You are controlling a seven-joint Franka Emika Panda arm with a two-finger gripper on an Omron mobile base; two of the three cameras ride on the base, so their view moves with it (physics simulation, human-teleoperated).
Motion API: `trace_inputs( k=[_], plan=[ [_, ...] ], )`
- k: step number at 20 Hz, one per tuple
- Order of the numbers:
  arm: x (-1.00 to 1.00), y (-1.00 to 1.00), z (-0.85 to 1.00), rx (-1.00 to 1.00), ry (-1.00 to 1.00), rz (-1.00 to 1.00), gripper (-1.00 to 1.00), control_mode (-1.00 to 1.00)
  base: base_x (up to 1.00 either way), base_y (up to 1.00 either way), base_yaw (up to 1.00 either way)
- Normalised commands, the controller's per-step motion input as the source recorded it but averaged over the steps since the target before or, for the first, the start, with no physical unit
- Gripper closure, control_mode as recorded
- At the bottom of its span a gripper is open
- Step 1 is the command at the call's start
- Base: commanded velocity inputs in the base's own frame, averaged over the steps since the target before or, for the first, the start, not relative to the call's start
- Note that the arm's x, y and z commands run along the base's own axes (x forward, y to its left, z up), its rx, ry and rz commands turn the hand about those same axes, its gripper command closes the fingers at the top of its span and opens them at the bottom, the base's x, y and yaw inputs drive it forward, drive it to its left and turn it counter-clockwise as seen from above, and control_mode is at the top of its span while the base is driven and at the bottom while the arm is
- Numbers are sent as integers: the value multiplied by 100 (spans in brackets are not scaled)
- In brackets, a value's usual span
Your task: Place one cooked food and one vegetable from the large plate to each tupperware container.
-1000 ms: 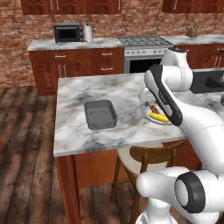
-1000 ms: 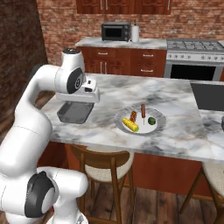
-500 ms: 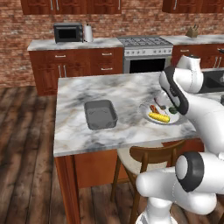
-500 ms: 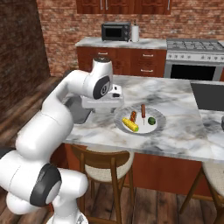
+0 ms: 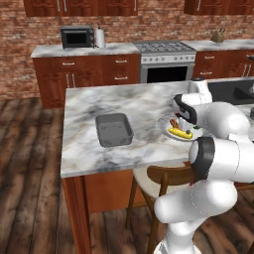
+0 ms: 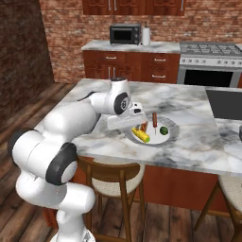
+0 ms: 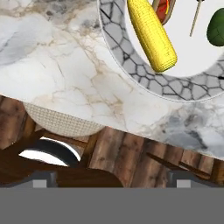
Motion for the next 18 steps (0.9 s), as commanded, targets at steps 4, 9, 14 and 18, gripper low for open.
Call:
trace_inputs(
  k=[4,9,14,18],
  plan=[
    [53,-9,-20,1,0,-1,-100,-100,0,0,0],
    [70,-28,-33,4,0,1,-100,-100,0,0,0],
    [53,-60,-9,21,0,1,-100,-100,0,0,0],
    [27,-8,-24,7,0,3,-100,-100,0,0,0]
  ],
)
